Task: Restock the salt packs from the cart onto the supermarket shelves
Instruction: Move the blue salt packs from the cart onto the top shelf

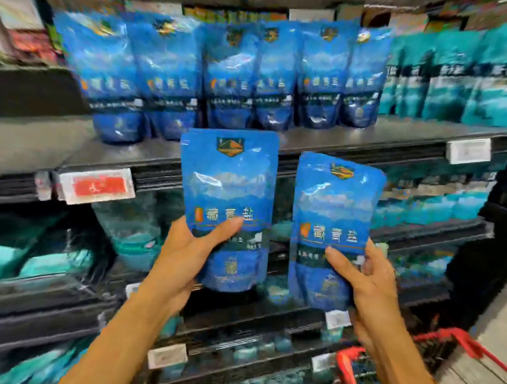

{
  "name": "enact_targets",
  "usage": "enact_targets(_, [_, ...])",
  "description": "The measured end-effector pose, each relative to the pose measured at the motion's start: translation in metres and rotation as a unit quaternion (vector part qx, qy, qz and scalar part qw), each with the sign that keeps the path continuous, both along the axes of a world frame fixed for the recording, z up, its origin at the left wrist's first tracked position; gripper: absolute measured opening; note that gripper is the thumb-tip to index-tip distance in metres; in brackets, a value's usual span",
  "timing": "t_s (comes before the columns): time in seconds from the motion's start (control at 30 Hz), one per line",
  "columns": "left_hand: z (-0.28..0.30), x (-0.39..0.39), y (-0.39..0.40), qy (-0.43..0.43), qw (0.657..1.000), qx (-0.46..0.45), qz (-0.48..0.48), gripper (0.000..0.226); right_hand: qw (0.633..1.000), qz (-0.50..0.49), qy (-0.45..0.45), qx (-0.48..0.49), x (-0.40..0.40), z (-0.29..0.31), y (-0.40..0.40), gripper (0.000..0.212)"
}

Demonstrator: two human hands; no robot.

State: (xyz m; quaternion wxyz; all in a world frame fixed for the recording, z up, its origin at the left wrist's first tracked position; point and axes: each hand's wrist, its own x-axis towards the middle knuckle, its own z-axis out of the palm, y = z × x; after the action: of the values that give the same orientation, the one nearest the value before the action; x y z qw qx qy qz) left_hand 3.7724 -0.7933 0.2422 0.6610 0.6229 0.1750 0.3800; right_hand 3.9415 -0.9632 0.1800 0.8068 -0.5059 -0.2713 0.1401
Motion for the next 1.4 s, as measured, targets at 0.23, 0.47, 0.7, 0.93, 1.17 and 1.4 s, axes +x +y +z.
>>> enact_targets(0.23, [0.076,-0.018,0.04,-0.053,0.993,0.073,0.072,0.039,0.987,0.136,-0.063,0.051,0.01,0.095,0.073,0.045])
enact_targets(0.47, [0.149,0.044,0.092,-0.075,0.985,0.099,0.119,0.032,0.981,0.168,-0.078,0.053,0.072,0.197,0.141,0.034])
enact_targets(0.7, [0.142,0.126,0.129,0.004,0.989,0.089,0.121,0.033,0.983,0.145,-0.107,-0.036,0.124,0.205,0.173,0.03])
enact_targets(0.93, [0.133,0.113,0.144,0.218,0.919,0.29,0.151,0.047,0.917,0.149,-0.309,-0.201,0.158,0.209,0.167,0.027])
enact_targets(1.17, [0.137,0.115,0.146,0.335,0.774,0.457,0.283,0.068,0.882,0.038,-0.384,-0.271,0.17,0.209,0.19,0.043])
enact_targets(1.4, [0.135,0.112,0.138,0.347,0.718,0.507,0.328,0.068,0.841,-0.027,-0.413,-0.348,0.166,0.208,0.185,0.066])
